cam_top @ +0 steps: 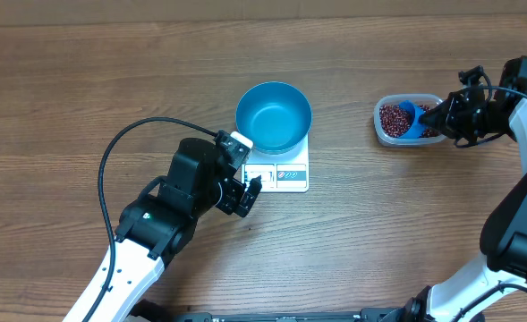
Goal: Scoop item into bowl and weigh 150g on scale
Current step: 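Scoop red beans and lift the filled scoop with the right gripper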
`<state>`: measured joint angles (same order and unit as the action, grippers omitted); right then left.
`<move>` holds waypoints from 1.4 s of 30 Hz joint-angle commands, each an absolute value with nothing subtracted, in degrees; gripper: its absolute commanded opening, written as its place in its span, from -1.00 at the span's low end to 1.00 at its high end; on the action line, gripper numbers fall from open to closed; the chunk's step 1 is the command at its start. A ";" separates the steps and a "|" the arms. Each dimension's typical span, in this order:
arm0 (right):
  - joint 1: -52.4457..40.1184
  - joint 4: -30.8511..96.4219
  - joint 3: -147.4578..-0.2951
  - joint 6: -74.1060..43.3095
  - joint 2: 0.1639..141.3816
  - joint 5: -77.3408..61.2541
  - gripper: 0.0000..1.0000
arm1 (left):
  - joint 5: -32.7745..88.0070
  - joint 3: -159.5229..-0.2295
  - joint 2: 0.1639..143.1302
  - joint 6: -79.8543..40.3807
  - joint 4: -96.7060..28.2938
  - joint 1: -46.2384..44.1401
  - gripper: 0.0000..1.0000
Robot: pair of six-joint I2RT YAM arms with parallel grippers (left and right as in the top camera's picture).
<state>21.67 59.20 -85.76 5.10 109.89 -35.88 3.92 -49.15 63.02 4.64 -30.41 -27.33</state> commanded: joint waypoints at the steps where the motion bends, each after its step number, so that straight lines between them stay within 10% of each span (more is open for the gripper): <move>1: 22.31 59.09 -85.43 4.99 112.46 -36.16 -0.93 | 4.51 -48.95 63.31 5.13 -30.17 -27.03 0.99; 42: 34.48 61.87 -85.45 10.83 112.71 -65.93 -0.93 | 4.51 -48.95 63.31 5.13 -30.15 -27.03 0.99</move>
